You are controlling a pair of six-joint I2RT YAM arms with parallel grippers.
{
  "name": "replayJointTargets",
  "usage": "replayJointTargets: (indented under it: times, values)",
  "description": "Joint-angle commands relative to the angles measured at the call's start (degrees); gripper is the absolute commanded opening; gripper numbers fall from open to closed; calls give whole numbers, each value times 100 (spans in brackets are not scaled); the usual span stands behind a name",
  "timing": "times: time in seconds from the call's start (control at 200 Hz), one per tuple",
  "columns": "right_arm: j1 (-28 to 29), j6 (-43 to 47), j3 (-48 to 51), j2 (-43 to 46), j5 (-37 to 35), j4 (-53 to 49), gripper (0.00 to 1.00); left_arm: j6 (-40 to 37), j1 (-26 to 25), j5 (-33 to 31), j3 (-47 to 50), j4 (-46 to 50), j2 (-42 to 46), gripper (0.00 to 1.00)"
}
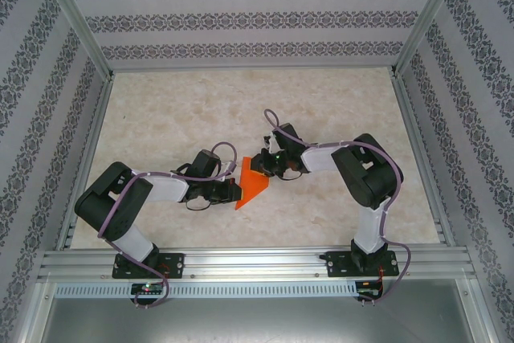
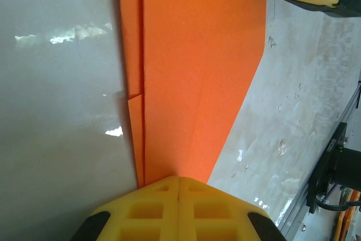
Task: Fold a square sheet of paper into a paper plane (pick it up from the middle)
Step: Fourth fold the wing at the center of the table.
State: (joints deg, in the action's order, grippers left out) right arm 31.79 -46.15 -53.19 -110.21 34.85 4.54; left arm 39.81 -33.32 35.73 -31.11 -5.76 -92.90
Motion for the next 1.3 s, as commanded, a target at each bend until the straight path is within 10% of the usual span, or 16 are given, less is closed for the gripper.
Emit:
replayJointTargets:
  times: [0.0,0.774,1.294]
  values:
    - [-371,359,-153,-299,-651,-57,17,-273,18,-611,435,1093,-430,3]
    - [-851,792,-705,685,-725,-1091,20,-295,19,-544,326,1165,-413,3]
    - [658,-277,188,545,-668,325,6,-285,16,-519,193,1244,-411,4]
